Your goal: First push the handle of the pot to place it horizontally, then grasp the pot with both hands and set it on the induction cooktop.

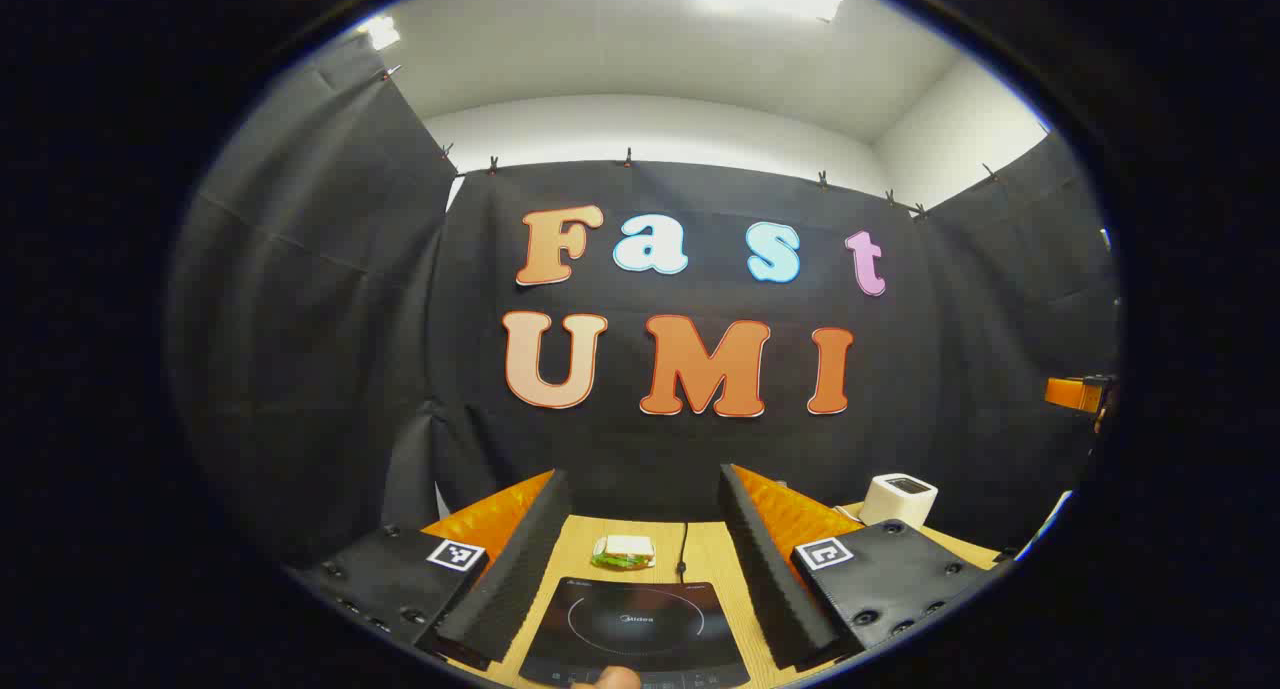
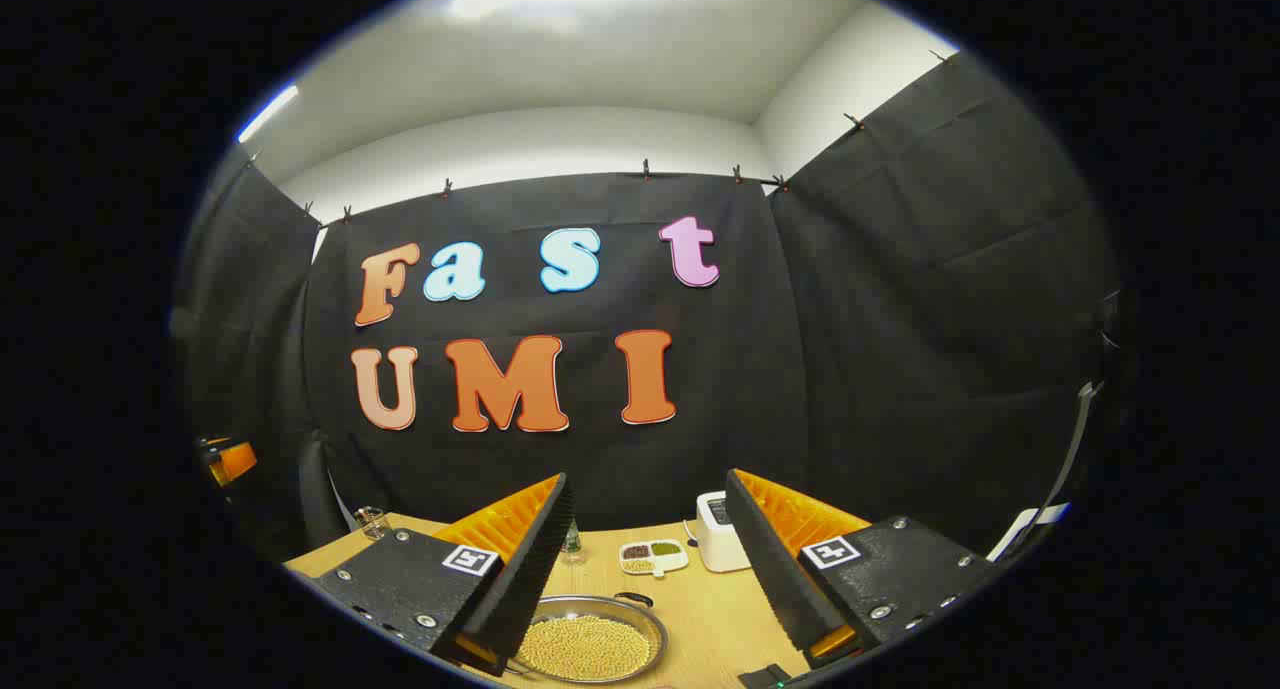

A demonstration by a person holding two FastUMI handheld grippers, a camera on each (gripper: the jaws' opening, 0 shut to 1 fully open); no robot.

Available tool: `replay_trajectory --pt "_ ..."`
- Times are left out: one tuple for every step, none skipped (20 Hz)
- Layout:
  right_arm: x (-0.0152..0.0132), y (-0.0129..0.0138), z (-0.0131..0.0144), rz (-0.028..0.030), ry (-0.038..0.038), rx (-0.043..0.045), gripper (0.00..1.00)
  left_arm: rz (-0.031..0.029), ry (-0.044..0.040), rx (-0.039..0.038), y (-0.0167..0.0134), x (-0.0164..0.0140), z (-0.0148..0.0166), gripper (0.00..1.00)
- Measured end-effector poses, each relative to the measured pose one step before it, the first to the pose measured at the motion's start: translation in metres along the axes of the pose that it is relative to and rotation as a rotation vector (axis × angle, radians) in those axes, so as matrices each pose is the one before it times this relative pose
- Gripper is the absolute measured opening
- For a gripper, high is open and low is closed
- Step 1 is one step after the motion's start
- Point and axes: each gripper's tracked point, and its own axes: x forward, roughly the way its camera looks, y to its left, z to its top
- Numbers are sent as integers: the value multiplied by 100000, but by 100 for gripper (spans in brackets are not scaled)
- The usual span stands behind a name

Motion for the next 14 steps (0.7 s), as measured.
replay_trajectory --pt "-51 -52 -182 -108 999 498 100 -201 -644 -331 19 -92 237 97" --pt "-128 -127 -196 315 767 565 95 122 -812 177 82 -6 273 97" --pt "-44 -20 -101 236 709 397 95 307 -716 732 -34 64 85 97" --pt "42 -229 -197 -258 629 34 95 818 -769 1640 74 23 160 97" --pt "1 -92 7 -309 154 -388 95 448 -856 1881 -90 -182 135 97" --pt "7 -120 81 -368 -19 -624 95 -492 -863 974 -413 -101 283 97" --pt "18 -106 42 -450 -102 -676 95 -269 -633 390 -273 -43 194 98" --pt "10 -99 61 -190 -178 -618 95 -273 -298 -238 -263 -52 106 97" --pt "43 -32 71 -3 -197 -405 95 -836 -164 -495 -304 -167 141 97" --pt "-109 114 35 64 -126 -202 95 -812 -46 -793 -295 -48 62 97" --pt "-18 78 -11 179 -95 -97 95 -513 260 -778 -76 48 -63 97" --pt "74 -26 -64 96 89 -59 95 -164 555 -486 -48 24 -117 97" --pt "17 33 -74 211 193 -110 95 161 689 -157 121 -50 -113 97" --pt "-36 85 -49 257 150 -80 95 399 689 21 126 113 -215 97"
